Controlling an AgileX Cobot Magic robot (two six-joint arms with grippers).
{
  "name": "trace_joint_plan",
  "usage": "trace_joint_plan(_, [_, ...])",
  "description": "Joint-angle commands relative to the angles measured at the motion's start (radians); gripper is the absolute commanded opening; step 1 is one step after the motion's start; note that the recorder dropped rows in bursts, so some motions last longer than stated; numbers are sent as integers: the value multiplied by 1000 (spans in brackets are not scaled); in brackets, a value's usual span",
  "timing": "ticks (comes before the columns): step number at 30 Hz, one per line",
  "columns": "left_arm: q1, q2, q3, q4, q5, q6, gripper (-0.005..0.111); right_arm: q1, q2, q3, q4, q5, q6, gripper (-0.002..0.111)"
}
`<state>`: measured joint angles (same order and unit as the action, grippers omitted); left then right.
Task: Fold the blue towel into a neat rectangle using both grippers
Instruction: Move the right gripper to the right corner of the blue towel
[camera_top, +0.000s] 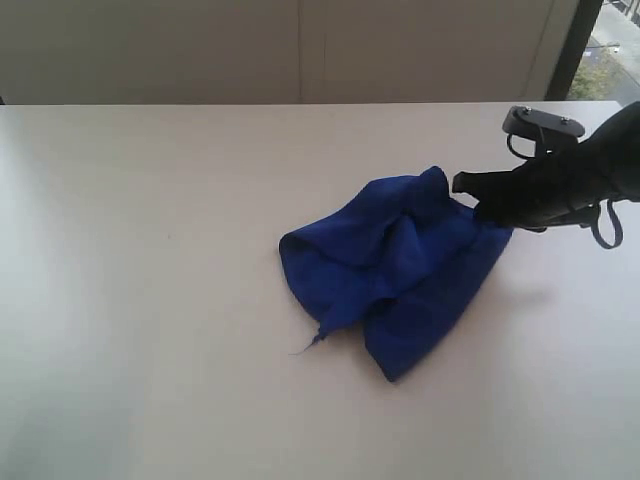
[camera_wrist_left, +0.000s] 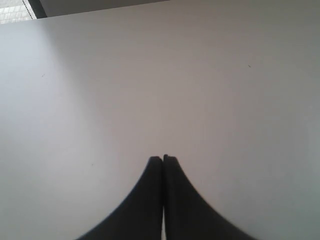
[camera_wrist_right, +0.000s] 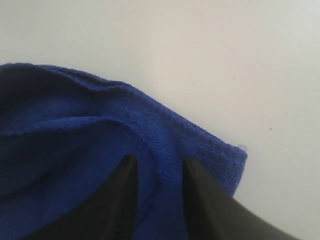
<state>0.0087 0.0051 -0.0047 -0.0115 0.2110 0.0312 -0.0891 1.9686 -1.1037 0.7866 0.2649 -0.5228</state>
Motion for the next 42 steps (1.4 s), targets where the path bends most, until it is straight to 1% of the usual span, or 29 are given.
trace_joint_plan(1, [0, -5, 5, -6, -1, -6, 0, 16, 31, -25, 10, 18, -9, 30])
trace_joint_plan(8, [0, -5, 5, -6, -1, -6, 0, 21, 47, -26, 6, -5, -17, 30])
trace_joint_plan(10, [0, -5, 5, -6, -1, -6, 0, 21, 47, -26, 6, -7, -17, 28])
trace_joint_plan(12, [0, -5, 5, -6, -1, -6, 0, 21, 47, -26, 4, 0, -32, 20])
trace_joint_plan(13, [0, -5, 5, -6, -1, -6, 0, 21, 47, -26, 2, 4, -34, 7])
trace_joint_plan(14, [0, -5, 5, -6, -1, -6, 0, 21, 47, -26, -1, 7, -34, 0])
trace_joint_plan(21, [0, -5, 5, -6, -1, -6, 0, 21, 19, -26, -1, 37, -57, 0])
trace_joint_plan(29, [0, -5, 5, -6, -1, -6, 0, 21, -125, -22, -3, 229, -55, 0])
trace_joint_plan(31, [0, -5, 5, -6, -1, -6, 0, 21, -186, 13, -5, 250, -18, 0])
trace_joint_plan(37, [0, -5, 5, -6, -1, -6, 0, 21, -294, 145, -12, 228, -16, 0])
trace_joint_plan(42, [0, -5, 5, -6, -1, -6, 0, 21, -306, 202, -13, 212, -16, 0])
